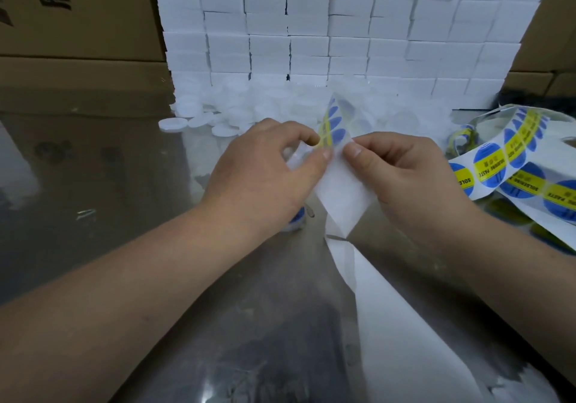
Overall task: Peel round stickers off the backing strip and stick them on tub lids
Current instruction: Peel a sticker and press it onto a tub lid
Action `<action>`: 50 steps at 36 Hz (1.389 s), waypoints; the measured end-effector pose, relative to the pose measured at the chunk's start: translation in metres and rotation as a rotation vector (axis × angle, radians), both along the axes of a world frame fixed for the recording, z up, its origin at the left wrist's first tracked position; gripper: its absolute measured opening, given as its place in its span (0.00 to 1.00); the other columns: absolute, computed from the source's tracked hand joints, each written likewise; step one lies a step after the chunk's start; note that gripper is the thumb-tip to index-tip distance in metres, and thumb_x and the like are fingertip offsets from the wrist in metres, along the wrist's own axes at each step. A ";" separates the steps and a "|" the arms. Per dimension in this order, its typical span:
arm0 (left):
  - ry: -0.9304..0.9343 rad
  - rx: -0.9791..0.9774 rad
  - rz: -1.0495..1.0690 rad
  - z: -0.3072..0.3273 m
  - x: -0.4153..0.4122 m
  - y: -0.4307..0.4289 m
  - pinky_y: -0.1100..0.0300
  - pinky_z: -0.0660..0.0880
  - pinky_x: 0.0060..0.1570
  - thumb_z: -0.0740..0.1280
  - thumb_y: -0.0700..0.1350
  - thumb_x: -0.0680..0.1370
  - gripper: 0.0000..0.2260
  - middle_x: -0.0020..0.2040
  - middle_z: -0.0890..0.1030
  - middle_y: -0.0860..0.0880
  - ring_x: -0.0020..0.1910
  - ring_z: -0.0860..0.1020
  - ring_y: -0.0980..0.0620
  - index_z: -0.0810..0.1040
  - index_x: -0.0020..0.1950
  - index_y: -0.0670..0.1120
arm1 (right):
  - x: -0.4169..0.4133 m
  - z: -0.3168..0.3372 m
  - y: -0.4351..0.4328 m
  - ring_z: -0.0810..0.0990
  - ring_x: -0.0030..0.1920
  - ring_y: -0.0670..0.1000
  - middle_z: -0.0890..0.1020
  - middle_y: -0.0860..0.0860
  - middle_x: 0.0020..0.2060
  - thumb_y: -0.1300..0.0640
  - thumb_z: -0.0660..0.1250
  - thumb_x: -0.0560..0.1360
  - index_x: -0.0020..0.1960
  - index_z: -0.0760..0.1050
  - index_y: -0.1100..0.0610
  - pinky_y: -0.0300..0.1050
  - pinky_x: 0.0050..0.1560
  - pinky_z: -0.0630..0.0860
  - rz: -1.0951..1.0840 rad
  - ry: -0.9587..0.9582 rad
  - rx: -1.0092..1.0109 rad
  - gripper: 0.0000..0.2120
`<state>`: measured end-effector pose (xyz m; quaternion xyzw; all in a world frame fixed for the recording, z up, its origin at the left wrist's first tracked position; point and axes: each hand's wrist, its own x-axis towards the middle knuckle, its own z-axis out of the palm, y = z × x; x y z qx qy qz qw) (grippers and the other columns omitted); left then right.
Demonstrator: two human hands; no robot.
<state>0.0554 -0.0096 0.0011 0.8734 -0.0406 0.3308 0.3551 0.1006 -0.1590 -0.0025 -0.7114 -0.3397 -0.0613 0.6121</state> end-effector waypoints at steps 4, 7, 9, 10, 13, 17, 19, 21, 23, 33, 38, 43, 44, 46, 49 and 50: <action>-0.012 -0.176 0.052 0.003 0.004 0.004 0.70 0.69 0.42 0.65 0.51 0.74 0.07 0.42 0.78 0.58 0.41 0.74 0.64 0.74 0.35 0.60 | 0.002 -0.001 -0.001 0.78 0.35 0.42 0.82 0.46 0.33 0.54 0.65 0.75 0.42 0.81 0.47 0.40 0.39 0.75 -0.041 -0.003 -0.045 0.07; -0.031 -0.327 0.111 0.005 0.008 0.009 0.75 0.67 0.31 0.64 0.50 0.75 0.09 0.32 0.77 0.63 0.32 0.73 0.67 0.75 0.34 0.57 | 0.004 -0.002 0.000 0.77 0.33 0.43 0.81 0.50 0.30 0.57 0.66 0.75 0.40 0.81 0.47 0.42 0.37 0.75 -0.110 -0.014 -0.017 0.09; -0.050 -0.403 0.156 0.006 0.011 0.014 0.73 0.64 0.25 0.62 0.50 0.76 0.10 0.28 0.76 0.63 0.27 0.72 0.65 0.75 0.35 0.56 | 0.008 -0.001 0.000 0.73 0.27 0.42 0.76 0.45 0.26 0.59 0.67 0.74 0.42 0.77 0.44 0.36 0.30 0.70 -0.183 -0.032 0.024 0.09; -0.061 -0.438 0.173 0.006 0.012 0.016 0.71 0.63 0.24 0.61 0.51 0.77 0.11 0.27 0.76 0.61 0.26 0.71 0.64 0.74 0.35 0.55 | 0.009 -0.001 -0.001 0.72 0.27 0.42 0.75 0.42 0.27 0.59 0.68 0.73 0.45 0.75 0.42 0.35 0.28 0.68 -0.219 -0.038 0.030 0.11; -0.072 -0.478 0.208 0.006 0.014 0.019 0.65 0.64 0.26 0.60 0.53 0.78 0.12 0.30 0.76 0.55 0.27 0.71 0.60 0.73 0.35 0.55 | 0.011 0.001 -0.002 0.74 0.30 0.47 0.78 0.35 0.40 0.60 0.67 0.72 0.51 0.68 0.36 0.37 0.30 0.70 -0.306 -0.083 -0.018 0.20; -0.043 -0.405 0.192 0.003 0.012 0.015 0.65 0.66 0.31 0.59 0.55 0.78 0.11 0.34 0.76 0.56 0.30 0.71 0.60 0.72 0.36 0.56 | 0.008 0.002 -0.004 0.67 0.22 0.46 0.78 0.35 0.38 0.66 0.62 0.73 0.52 0.69 0.36 0.30 0.25 0.66 -0.308 -0.155 -0.040 0.24; -0.048 -0.355 0.175 0.002 0.010 0.014 0.64 0.66 0.35 0.59 0.55 0.78 0.11 0.37 0.76 0.57 0.34 0.71 0.59 0.72 0.36 0.57 | 0.006 0.003 -0.004 0.67 0.20 0.45 0.75 0.38 0.25 0.67 0.61 0.73 0.48 0.74 0.39 0.30 0.23 0.63 -0.264 -0.157 -0.046 0.22; -0.070 -0.281 0.160 0.002 0.008 0.012 0.67 0.66 0.37 0.59 0.55 0.78 0.10 0.39 0.76 0.55 0.37 0.71 0.57 0.72 0.37 0.58 | 0.004 0.003 -0.003 0.70 0.23 0.43 0.77 0.37 0.25 0.70 0.60 0.73 0.41 0.77 0.41 0.29 0.25 0.64 -0.191 -0.165 -0.058 0.23; -0.093 -0.199 0.154 0.002 0.007 0.011 0.65 0.65 0.39 0.59 0.55 0.78 0.08 0.44 0.77 0.53 0.42 0.72 0.57 0.72 0.39 0.58 | 0.001 0.003 -0.001 0.75 0.31 0.39 0.80 0.35 0.31 0.74 0.59 0.72 0.35 0.78 0.42 0.27 0.31 0.66 -0.133 -0.179 -0.108 0.26; -0.123 -0.043 0.146 0.000 0.005 0.012 0.75 0.63 0.41 0.62 0.57 0.76 0.09 0.50 0.73 0.56 0.45 0.68 0.62 0.75 0.51 0.54 | 0.002 0.004 -0.002 0.75 0.30 0.38 0.81 0.39 0.29 0.72 0.57 0.70 0.30 0.81 0.44 0.27 0.31 0.67 -0.071 -0.053 -0.090 0.27; -0.159 -0.013 0.135 0.002 0.003 0.008 0.75 0.63 0.41 0.60 0.61 0.70 0.16 0.49 0.71 0.59 0.46 0.68 0.64 0.76 0.52 0.54 | 0.001 0.007 0.000 0.80 0.36 0.38 0.84 0.43 0.33 0.57 0.60 0.67 0.32 0.83 0.48 0.27 0.36 0.70 -0.013 0.068 -0.011 0.14; -0.172 0.011 0.124 0.003 0.003 0.007 0.75 0.63 0.40 0.62 0.60 0.68 0.18 0.49 0.70 0.59 0.45 0.68 0.65 0.77 0.53 0.53 | 0.006 0.009 -0.001 0.82 0.39 0.44 0.85 0.48 0.35 0.42 0.59 0.66 0.32 0.83 0.48 0.39 0.44 0.70 -0.050 0.205 0.050 0.17; -0.177 0.019 0.124 0.003 0.003 0.007 0.77 0.62 0.41 0.63 0.60 0.68 0.19 0.49 0.70 0.59 0.46 0.67 0.66 0.77 0.53 0.53 | 0.006 0.010 -0.001 0.81 0.39 0.44 0.85 0.47 0.34 0.41 0.60 0.66 0.32 0.83 0.48 0.40 0.44 0.70 -0.077 0.209 0.062 0.16; -0.181 0.031 0.118 0.002 0.002 0.007 0.77 0.62 0.41 0.65 0.60 0.67 0.19 0.50 0.70 0.59 0.46 0.66 0.66 0.78 0.53 0.52 | 0.004 0.011 -0.001 0.80 0.34 0.45 0.83 0.46 0.30 0.44 0.64 0.65 0.32 0.83 0.50 0.39 0.40 0.72 -0.118 0.216 0.081 0.14; -0.181 0.058 0.117 0.002 0.003 0.008 0.77 0.62 0.42 0.72 0.58 0.67 0.20 0.50 0.70 0.58 0.45 0.65 0.66 0.78 0.54 0.51 | 0.001 0.012 -0.001 0.74 0.24 0.43 0.79 0.46 0.24 0.55 0.68 0.71 0.32 0.81 0.54 0.33 0.23 0.66 -0.135 0.234 0.114 0.10; -0.171 0.066 0.127 0.001 0.004 0.007 0.78 0.62 0.42 0.73 0.57 0.67 0.19 0.50 0.69 0.59 0.45 0.64 0.67 0.77 0.55 0.51 | 0.001 0.012 -0.001 0.74 0.23 0.43 0.79 0.47 0.23 0.59 0.67 0.72 0.32 0.81 0.54 0.31 0.22 0.66 -0.144 0.233 0.120 0.11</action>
